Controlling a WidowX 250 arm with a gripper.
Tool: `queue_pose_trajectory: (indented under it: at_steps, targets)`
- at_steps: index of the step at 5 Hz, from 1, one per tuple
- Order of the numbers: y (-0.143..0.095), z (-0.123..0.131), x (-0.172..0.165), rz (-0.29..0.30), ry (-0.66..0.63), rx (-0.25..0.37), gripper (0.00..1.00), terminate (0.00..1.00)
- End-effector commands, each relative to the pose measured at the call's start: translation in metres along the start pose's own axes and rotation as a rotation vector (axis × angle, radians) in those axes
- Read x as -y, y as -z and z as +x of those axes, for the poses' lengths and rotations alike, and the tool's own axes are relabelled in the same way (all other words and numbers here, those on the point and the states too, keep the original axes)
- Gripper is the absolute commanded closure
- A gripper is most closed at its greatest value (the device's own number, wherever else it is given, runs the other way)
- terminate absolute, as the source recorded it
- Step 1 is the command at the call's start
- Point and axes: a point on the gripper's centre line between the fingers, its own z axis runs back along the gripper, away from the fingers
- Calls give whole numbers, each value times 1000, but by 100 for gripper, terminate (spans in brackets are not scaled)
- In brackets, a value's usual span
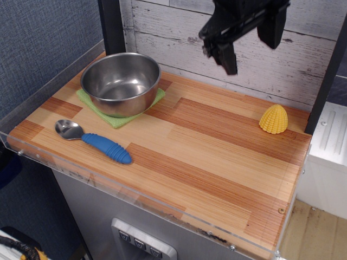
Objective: Move the bowl to the front right corner of the counter.
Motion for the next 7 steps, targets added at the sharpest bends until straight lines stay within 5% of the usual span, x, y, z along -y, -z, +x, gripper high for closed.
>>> queue_pose_trajectory:
  at_steps: [1,4,6,7]
  targets:
    - [-14,43,-43,67,275,-33,0,0]
    - [-1,97,-60,60,1001,-254,0,0]
    - [25,101,-46,22,1158,-98,0,0]
    - [40,97,-48,39,1184,-81,0,0]
